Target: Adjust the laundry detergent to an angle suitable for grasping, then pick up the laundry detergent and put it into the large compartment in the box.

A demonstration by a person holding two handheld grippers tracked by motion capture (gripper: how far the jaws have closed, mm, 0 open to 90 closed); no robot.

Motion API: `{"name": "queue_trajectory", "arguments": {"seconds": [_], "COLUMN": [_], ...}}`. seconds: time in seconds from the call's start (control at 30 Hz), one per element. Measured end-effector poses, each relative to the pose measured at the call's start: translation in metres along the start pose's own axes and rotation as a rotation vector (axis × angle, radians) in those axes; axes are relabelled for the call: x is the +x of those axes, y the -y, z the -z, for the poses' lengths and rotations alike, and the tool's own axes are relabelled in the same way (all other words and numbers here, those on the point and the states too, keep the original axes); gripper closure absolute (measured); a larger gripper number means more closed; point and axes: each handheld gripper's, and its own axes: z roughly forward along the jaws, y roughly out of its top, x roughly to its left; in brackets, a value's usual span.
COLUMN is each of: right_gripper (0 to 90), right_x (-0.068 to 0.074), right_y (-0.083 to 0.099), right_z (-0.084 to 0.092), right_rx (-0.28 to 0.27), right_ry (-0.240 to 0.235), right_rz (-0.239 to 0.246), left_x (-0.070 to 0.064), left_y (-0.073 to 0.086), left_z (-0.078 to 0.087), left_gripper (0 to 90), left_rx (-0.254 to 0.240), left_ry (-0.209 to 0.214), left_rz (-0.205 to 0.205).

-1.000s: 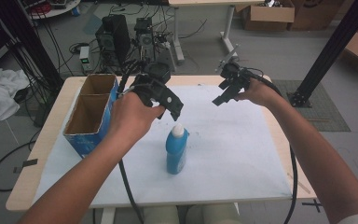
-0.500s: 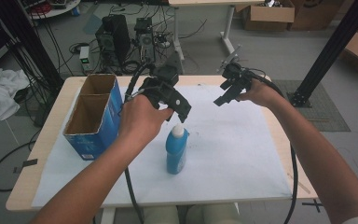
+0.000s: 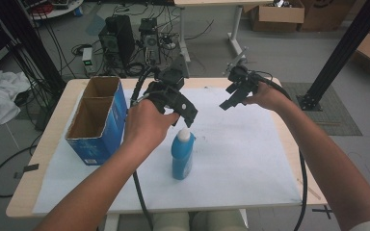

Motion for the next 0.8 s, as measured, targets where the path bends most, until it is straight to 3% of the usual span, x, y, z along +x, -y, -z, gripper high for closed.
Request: {"name": "queue_trajectory", "arguments": {"seconds": [0.53, 0.8], "right_gripper": [17.8, 17.7], "right_x": [0.003, 0.002], "right_y": [-0.001, -0.001], "right_z": [-0.001, -0.001], "right_rx": [0.003, -0.002], "right_ry": [0.000, 0.001], "right_rz": [0.013, 0.015], "left_x": [-0.006, -0.012], "left_y": [0.001, -0.001], "left_z": [-0.009, -0.026], "left_gripper": [19.1, 19.1], "left_rx": [0.002, 0.016], "left_ry": [-0.018, -0.028], "left_rz": [0.015, 0.012]}}
